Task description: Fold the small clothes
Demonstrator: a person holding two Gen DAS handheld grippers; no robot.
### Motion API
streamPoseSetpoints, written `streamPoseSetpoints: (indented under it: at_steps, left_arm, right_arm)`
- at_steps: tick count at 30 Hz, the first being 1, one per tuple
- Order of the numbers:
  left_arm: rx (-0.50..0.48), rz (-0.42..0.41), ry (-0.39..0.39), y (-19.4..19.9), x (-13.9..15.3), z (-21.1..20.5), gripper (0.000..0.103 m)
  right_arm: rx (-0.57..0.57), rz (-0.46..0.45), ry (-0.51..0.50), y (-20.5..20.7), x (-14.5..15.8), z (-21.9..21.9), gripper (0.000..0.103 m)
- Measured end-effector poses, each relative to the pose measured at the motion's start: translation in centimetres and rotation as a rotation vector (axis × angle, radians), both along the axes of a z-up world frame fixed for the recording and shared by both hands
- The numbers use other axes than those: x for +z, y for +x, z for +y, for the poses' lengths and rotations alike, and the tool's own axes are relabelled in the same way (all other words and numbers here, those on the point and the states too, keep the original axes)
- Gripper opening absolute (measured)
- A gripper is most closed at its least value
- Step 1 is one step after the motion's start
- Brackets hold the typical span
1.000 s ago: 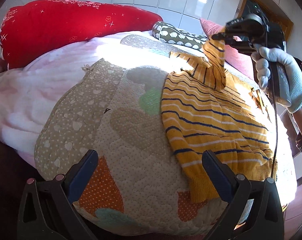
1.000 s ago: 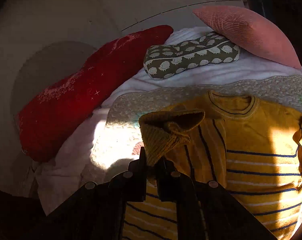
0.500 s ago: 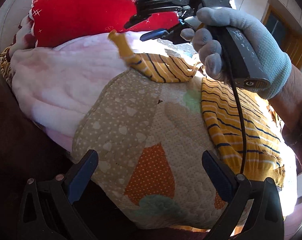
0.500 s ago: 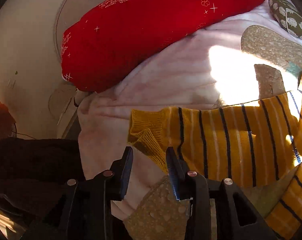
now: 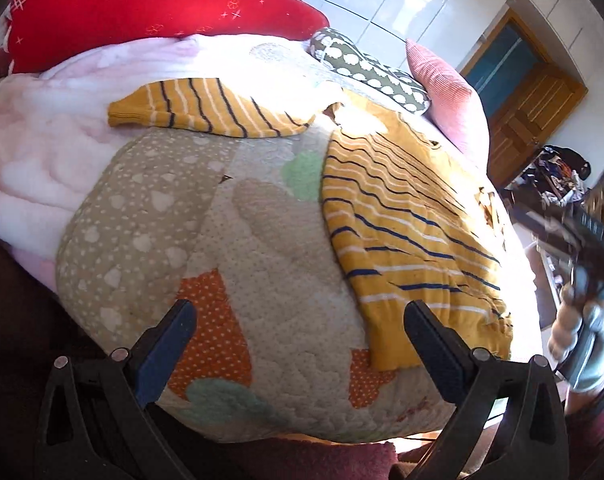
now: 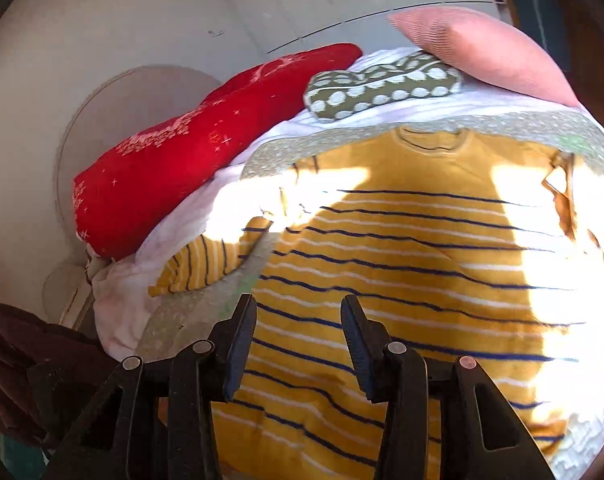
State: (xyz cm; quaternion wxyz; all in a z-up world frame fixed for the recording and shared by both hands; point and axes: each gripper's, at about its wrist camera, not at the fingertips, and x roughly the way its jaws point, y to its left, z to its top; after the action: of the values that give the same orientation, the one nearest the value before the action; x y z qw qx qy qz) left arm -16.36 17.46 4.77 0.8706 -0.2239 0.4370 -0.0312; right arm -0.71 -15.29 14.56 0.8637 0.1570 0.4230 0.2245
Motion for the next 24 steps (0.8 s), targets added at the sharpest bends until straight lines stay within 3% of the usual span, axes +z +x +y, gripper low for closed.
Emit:
streamPoseSetpoints:
  at_steps: [4,8,12,16,23,24]
  left_arm:
    - [-0.044,0.014,-0.049,1.8,-0.3,-1.5,0.103]
    - [-0.082,0.056,-0.019,3.7,-1.0,-3.8,0.103]
    - [-0.144,0.114,-0.072,5.1,-2.5,-6.4,0.102]
    - [-0.171,0.158,-0.040,6.3,-3.6,-8.6,0.100]
    - [-0.216,0.188,-0.049,7.5,-3.6,-10.2,0.100]
    - [-0.218,0.186,-0.053,7.6,-3.6,-10.3,0.092]
  right_arm:
    - [-0.227,0.086,0.122,-6.3,-3.3,-11.7,0.050]
    - [-0.319,0.128,0.207,-10.6,-6.6,-17.0,0.052]
    - [-0.299,0.142,0.257,-11.5,-8.4,-17.5,0.052]
    - [-0.242,0.148,0.297,-10.6,-9.5,-16.5,0.052]
    - [-0.194,0.174,0.241,-9.2,-11.1,-12.6,0.055]
    - [-0.192,0.167,0.217,-9.1,-11.1,-12.0,0.055]
